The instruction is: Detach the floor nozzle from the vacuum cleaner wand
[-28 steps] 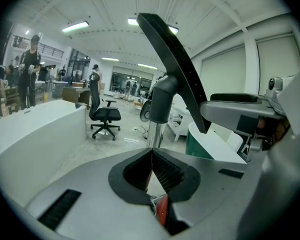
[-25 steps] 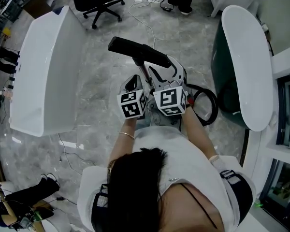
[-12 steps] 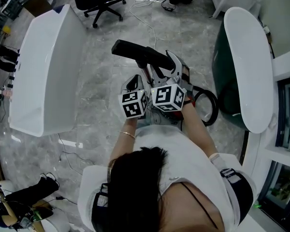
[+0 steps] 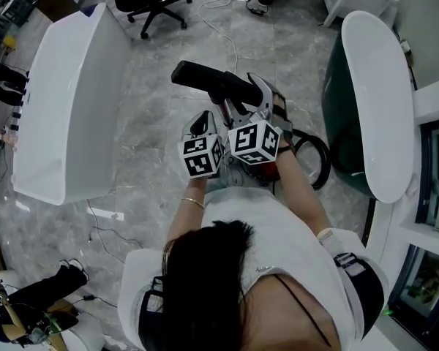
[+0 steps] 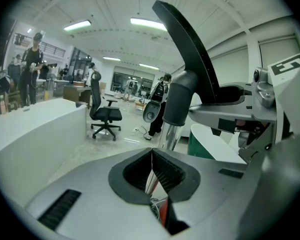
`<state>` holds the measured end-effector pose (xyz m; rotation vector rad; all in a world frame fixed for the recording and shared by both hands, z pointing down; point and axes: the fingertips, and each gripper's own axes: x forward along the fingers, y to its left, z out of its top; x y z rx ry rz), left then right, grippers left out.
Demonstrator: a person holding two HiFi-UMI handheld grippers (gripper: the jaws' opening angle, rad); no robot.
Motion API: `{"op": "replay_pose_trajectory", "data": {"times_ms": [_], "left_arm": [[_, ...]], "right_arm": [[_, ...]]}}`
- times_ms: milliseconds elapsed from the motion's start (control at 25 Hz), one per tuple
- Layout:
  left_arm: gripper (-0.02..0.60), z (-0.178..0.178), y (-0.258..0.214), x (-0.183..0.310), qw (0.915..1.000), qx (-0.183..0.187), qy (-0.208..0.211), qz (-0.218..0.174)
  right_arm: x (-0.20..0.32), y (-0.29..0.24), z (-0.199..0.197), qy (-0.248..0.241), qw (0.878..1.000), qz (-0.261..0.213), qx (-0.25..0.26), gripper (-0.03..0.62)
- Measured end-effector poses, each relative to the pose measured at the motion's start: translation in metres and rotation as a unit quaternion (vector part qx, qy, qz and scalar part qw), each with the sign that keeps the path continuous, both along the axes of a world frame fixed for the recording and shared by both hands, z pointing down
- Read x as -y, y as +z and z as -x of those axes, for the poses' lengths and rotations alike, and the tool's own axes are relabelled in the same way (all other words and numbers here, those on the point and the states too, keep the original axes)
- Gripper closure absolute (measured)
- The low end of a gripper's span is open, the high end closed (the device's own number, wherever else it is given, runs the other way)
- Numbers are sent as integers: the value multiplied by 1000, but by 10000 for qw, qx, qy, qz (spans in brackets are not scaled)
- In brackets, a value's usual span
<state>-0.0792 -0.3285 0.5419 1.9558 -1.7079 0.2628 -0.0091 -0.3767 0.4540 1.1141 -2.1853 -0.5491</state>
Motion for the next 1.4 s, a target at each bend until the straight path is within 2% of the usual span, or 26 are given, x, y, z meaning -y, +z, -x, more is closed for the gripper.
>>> {"op": "replay_pose_trajectory", "data": {"times_ms": [280,480,760,840,960,1000,1400], "left_arm": [[577,8,-1,6,10000,6,60,-35],[577,9,-1,13,9998,8,188,-76],[577,3,-1,18,9990,-14,428,-159],[577,1,0,19,9988,-20,460,-163],[577,1,0,20,9986,-38,496,-197],[577,1,0,20,9985,-43,508,-214],[577,4,0,25,9981,-49,566,-247]], "right_arm": [[6,-8,6,97,9991,-381,-131,301],[13,-4,7,113,9990,-379,-218,301],[18,2,7,70,9997,-136,-203,303],[18,2,8,59,9997,-136,-185,315],[16,3,10,41,9995,-202,-222,391],[16,3,10,42,9994,-230,-243,397],[20,0,9,209,9990,-316,-256,398]]}}
